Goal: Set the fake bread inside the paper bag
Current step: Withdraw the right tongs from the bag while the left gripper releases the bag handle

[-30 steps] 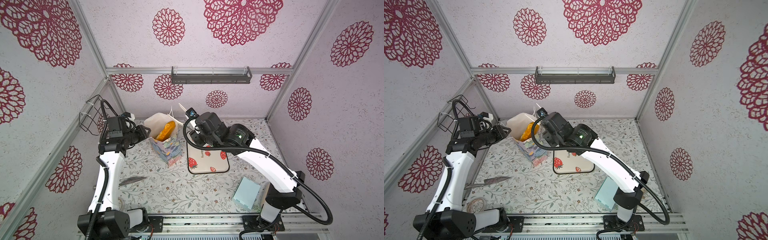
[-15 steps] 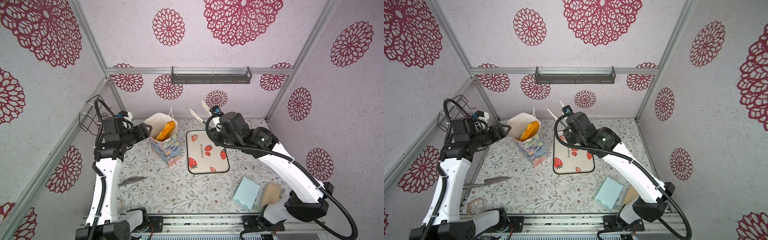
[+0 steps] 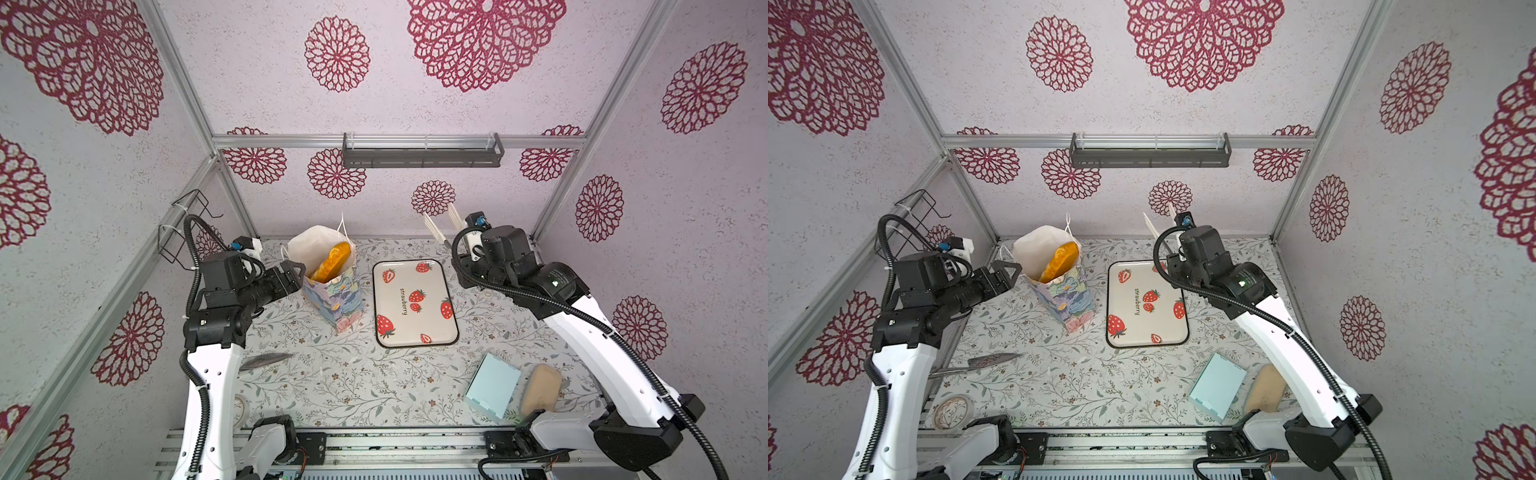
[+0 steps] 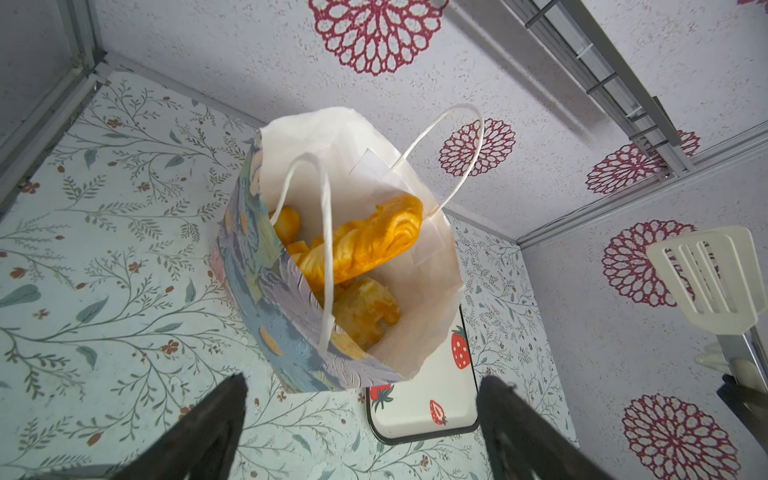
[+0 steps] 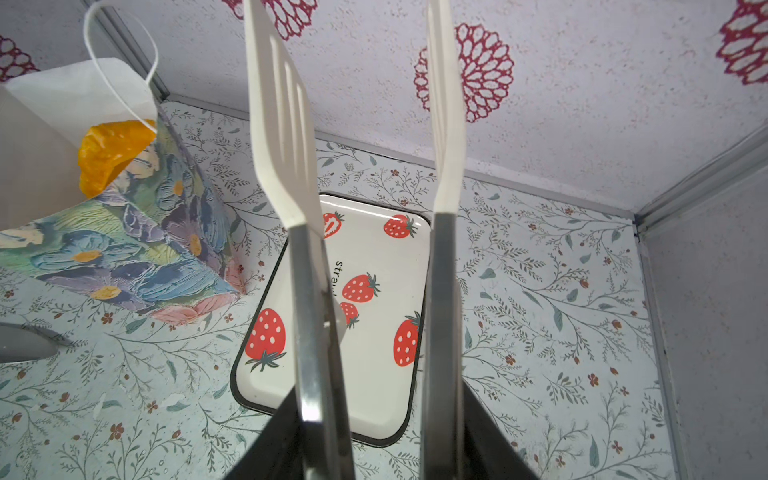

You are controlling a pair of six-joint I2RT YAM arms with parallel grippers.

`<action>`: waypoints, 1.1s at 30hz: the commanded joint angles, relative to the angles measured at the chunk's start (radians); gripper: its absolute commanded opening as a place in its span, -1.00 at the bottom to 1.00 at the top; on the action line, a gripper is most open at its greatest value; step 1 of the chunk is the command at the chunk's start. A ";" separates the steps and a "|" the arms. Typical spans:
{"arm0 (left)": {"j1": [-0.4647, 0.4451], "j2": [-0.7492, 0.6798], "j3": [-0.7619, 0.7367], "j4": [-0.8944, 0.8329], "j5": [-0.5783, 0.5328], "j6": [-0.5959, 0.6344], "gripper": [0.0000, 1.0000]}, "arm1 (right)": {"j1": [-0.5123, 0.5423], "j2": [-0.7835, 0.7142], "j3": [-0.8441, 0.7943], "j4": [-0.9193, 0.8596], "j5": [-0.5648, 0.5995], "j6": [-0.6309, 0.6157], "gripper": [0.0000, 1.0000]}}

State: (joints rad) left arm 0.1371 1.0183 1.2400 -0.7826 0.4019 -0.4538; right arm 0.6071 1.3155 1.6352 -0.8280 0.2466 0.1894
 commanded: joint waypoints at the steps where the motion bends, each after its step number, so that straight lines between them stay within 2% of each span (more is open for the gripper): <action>1: -0.014 -0.020 -0.032 -0.001 -0.015 0.017 0.84 | -0.056 -0.043 -0.027 0.077 -0.065 0.049 -0.02; 3: -0.027 -0.037 -0.057 -0.001 -0.043 0.021 0.98 | -0.102 -0.046 -0.056 0.089 -0.092 0.063 -0.02; 12: -0.098 -0.113 -0.194 0.042 -0.139 0.004 0.95 | -0.271 -0.066 -0.181 0.141 -0.224 0.131 -0.02; 17: -0.106 -0.140 -0.260 0.042 -0.212 -0.027 0.95 | -0.348 -0.070 -0.240 0.164 -0.295 0.145 -0.02; 24: -0.106 -0.212 -0.383 0.096 -0.286 -0.076 0.98 | -0.418 -0.037 -0.319 0.192 -0.329 0.159 -0.02; 31: -0.103 -0.150 -0.393 0.085 -0.387 -0.104 0.98 | -0.443 0.016 -0.380 0.242 -0.326 0.173 -0.02; 33: -0.103 -0.131 -0.390 0.071 -0.446 -0.147 0.97 | -0.448 0.039 -0.396 0.258 -0.327 0.173 -0.02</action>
State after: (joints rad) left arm 0.0360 0.8722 0.8440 -0.7246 0.0559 -0.5419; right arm 0.1677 1.3430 1.2423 -0.6422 -0.0765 0.3424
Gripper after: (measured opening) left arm 0.987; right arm 0.492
